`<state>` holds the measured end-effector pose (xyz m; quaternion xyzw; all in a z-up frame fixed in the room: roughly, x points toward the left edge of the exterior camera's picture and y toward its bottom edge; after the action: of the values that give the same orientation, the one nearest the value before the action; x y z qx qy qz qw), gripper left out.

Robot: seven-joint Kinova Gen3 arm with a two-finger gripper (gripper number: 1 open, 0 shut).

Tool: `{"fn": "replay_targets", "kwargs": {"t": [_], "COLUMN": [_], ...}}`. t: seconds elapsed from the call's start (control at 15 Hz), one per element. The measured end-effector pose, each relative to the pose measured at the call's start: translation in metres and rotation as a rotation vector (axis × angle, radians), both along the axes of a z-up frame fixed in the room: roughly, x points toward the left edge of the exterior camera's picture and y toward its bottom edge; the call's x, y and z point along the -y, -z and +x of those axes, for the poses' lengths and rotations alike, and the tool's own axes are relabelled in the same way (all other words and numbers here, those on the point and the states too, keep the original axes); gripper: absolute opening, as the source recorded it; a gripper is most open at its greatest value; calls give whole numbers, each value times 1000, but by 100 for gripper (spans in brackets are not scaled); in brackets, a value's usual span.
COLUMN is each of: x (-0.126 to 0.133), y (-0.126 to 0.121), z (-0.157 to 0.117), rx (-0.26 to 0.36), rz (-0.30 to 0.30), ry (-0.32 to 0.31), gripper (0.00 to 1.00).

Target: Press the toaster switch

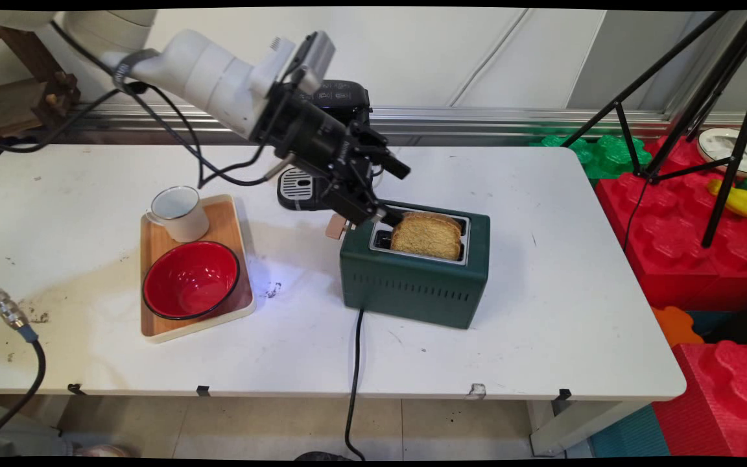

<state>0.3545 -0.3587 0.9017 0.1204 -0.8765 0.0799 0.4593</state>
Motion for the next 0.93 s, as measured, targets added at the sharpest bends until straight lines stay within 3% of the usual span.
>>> {"fn": "replay_targets", "kwargs": {"t": [0.93], "x": [-36], "y": [1], "z": [74], "rx": [69], "rz": [7], "ry": [-2], "gripper": [100]}}
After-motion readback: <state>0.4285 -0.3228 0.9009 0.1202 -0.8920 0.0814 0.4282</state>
